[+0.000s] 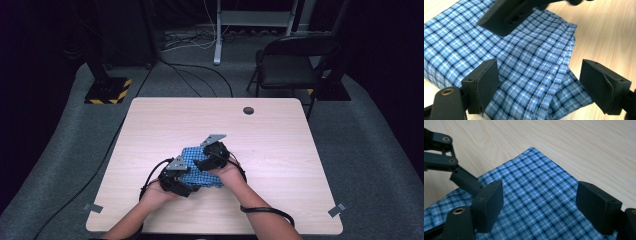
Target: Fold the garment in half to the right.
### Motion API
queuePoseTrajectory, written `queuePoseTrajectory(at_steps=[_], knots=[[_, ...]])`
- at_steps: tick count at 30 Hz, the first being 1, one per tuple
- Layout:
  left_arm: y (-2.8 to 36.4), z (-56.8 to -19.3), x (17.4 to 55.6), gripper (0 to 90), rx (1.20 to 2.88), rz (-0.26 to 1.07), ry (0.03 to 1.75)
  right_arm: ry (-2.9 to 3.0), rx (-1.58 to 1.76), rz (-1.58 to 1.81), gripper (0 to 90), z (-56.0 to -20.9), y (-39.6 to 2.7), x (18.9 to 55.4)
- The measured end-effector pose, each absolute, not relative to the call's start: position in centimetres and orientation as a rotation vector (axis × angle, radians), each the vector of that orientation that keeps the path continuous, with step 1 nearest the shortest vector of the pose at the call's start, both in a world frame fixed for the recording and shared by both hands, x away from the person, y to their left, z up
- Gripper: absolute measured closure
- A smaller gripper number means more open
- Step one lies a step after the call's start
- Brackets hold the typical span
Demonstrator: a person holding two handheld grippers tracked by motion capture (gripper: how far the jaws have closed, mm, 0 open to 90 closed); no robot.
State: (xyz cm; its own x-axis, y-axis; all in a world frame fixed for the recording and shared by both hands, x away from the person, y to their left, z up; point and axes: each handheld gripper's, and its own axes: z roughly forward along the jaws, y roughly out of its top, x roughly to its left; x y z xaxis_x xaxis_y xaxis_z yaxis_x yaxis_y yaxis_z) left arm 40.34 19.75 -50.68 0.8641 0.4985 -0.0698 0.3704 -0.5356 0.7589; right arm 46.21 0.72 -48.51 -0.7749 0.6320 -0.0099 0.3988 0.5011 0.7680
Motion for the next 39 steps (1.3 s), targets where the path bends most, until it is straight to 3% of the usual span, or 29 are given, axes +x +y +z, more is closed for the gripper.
queuePoseTrajectory(at_steps=[22, 39], knots=[[21.9, -49.8, 41.4, 10.7, 2.139, 0.211, 0.718, 2.451, 0.936, 1.186, 11.8, -49.8, -4.4, 43.3], [24.1, -49.4, 42.3, 10.8, 2.076, 0.241, 0.788, 2.390, 1.033, 1.201, 11.7, -50.0, -8.6, 42.1]])
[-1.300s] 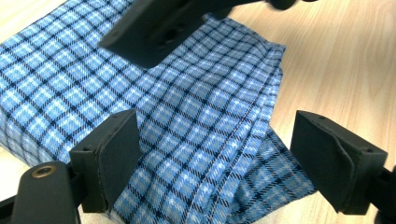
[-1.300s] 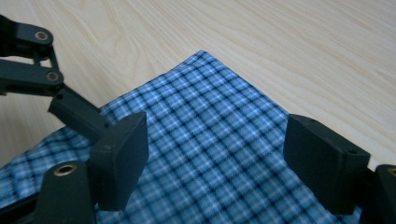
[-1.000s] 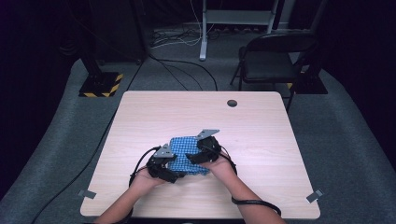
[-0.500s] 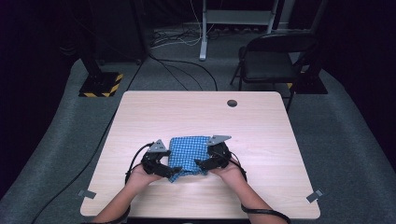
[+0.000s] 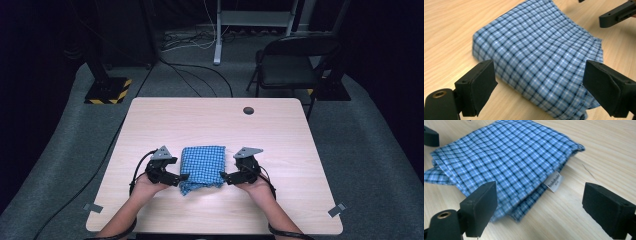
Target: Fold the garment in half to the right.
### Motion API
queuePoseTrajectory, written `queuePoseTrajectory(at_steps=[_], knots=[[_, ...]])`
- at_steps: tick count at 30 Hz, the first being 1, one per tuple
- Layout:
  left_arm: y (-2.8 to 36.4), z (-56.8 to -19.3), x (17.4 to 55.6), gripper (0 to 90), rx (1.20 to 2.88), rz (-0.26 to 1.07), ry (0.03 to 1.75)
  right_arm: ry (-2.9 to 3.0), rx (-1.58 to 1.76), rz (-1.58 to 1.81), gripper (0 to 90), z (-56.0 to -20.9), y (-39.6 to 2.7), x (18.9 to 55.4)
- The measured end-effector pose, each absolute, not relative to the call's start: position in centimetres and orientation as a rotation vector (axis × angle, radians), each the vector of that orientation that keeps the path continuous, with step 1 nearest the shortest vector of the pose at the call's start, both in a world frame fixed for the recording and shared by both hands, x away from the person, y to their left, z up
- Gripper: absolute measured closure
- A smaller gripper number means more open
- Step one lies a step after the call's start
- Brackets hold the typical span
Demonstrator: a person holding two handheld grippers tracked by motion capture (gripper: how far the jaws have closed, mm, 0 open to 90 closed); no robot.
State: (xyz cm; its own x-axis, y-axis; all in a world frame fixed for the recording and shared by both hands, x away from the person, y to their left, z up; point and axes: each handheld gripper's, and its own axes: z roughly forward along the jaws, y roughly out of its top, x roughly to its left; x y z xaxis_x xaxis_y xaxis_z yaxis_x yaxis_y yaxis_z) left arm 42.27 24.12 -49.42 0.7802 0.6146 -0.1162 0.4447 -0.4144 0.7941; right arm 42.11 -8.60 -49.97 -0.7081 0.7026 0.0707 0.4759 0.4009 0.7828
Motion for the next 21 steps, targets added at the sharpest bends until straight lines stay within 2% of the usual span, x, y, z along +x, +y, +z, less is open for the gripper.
queuePoseTrajectory(at_steps=[16, 21], knots=[[26.4, -50.4, 43.7, 11.5, 2.055, 0.257, 0.946, 2.339, 1.104, 1.202, 11.8, -50.9, -11.5, 41.5], [26.7, -50.7, 43.9, 11.7, 2.043, 0.224, 0.964, 2.332, 1.147, 1.234, 11.5, -51.4, -11.8, 41.5]])
